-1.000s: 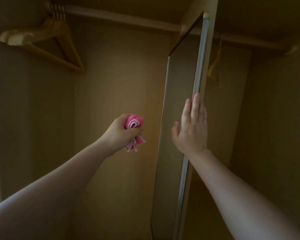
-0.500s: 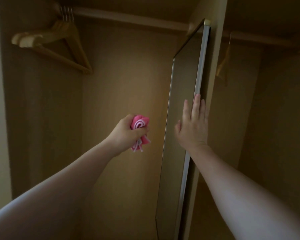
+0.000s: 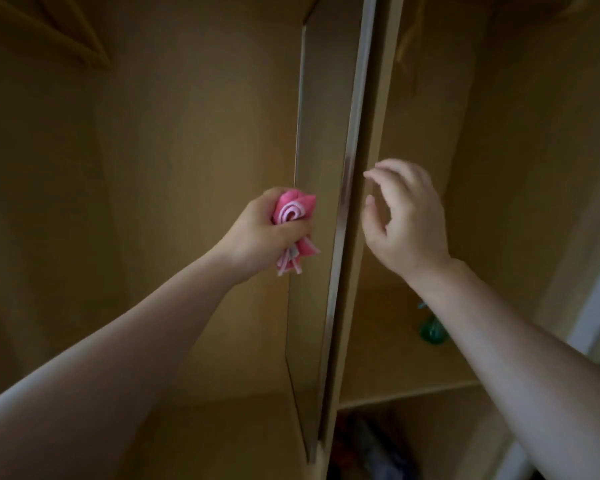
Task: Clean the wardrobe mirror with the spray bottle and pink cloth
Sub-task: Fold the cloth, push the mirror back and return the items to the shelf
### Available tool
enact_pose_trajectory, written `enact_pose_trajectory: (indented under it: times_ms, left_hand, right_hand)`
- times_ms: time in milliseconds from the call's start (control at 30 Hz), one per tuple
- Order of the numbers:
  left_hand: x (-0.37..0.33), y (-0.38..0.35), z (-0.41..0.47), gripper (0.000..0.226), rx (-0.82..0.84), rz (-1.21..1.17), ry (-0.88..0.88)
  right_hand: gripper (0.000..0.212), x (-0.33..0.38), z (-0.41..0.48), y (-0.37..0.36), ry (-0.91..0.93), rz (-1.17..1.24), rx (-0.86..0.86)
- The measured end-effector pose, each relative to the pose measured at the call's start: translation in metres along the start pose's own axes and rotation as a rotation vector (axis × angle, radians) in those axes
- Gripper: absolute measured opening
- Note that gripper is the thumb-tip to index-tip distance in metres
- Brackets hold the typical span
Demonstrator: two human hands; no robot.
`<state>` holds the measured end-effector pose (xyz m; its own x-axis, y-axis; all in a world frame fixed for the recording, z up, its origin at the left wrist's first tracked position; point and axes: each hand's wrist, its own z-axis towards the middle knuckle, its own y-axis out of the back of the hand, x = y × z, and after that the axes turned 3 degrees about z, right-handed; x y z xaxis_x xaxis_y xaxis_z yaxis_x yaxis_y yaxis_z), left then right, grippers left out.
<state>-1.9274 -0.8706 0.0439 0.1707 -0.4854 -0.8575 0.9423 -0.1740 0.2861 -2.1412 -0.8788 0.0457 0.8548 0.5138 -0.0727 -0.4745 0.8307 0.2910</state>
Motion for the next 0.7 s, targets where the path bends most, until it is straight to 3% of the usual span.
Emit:
enact_pose_trajectory:
  times_ms: [267, 500, 700]
  left_hand:
    - [-0.005, -0.107, -0.011, 0.031, 0.049, -0.029, 0.019]
    - [0.016, -0.217, -0.002, 0.036, 0.053, -0.055, 0.126]
    - [0.053, -0.282, 0.023, 0.031, 0.051, -0.009, 0.235]
  right_hand:
    - [0.029, -0.047, -0.073, 0.055, -0.032, 0.096, 0.085]
    - [0.030, -0.147, -0.136, 0.111, -0.128, 0.155, 0.149]
    - [0.027, -0.229, -0.182, 0.112, -0.263, 0.167, 0.263]
